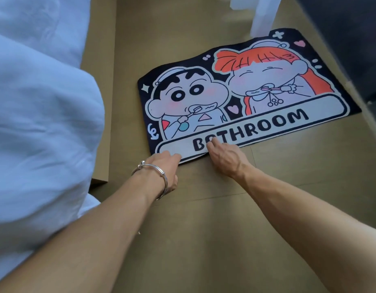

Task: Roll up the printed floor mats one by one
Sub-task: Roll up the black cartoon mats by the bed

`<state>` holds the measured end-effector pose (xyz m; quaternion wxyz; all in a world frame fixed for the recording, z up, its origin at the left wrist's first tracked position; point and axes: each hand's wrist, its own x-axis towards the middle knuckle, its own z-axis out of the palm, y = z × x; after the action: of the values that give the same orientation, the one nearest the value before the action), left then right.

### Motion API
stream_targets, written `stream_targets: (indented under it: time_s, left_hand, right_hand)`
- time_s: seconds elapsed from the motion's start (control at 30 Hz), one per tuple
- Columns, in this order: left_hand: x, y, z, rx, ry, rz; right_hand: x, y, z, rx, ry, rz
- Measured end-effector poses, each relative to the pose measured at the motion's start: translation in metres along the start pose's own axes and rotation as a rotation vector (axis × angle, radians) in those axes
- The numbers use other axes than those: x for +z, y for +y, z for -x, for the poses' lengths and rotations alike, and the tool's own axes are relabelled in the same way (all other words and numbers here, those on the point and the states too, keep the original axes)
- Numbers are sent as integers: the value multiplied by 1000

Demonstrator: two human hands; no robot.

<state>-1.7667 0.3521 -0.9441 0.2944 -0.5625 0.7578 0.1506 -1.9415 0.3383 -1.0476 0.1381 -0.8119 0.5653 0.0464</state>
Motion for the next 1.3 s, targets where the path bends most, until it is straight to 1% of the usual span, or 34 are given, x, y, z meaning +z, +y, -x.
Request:
stream_targets:
  time_s: [0.17, 0.27, 0.4, 0.6, 0.73, 0.8, 0.83, 0.87, 1.0, 1.1, 1.17, 1.3]
  left_hand:
    - [16, 7, -7, 42, -80, -48]
    - [28, 21, -14, 59, -124, -68]
    - [48, 57, -21, 166, -132, -108]
    - [80, 120, -4, 328, -143, -163]
    - [84, 132, 2, 413, 36, -227]
    - [82, 125, 0, 418, 82, -254]
    - [80, 123, 0, 410, 88, -263]
    - [78, 120, -1, 401, 89, -270]
    - [66, 120, 0, 433, 77, -282]
    - [59, 119, -5, 486, 50, -314]
    - [56, 118, -9, 493, 36, -338]
    - [56, 116, 2, 497, 11, -346]
  right_hand:
    - [-1, 21, 30, -8, 36, 23]
    - [3, 34, 57, -30, 21, 46]
    - [6, 69, 99, 10, -20, 102]
    - [-6, 118, 166, 254, -75, 208]
    - [-20, 134, 201, 602, -91, 189]
    - [-28, 130, 213, 715, -151, 149]
    - [-31, 125, 218, 733, -188, 115]
    - [-32, 118, 221, 719, -215, 73]
    - [-24, 68, 221, 531, -292, -72]
    - [-11, 27, 206, 425, -282, -116]
    - [-6, 9, 192, 409, -261, -168]
    - [-1, -8, 178, 418, -295, -208]
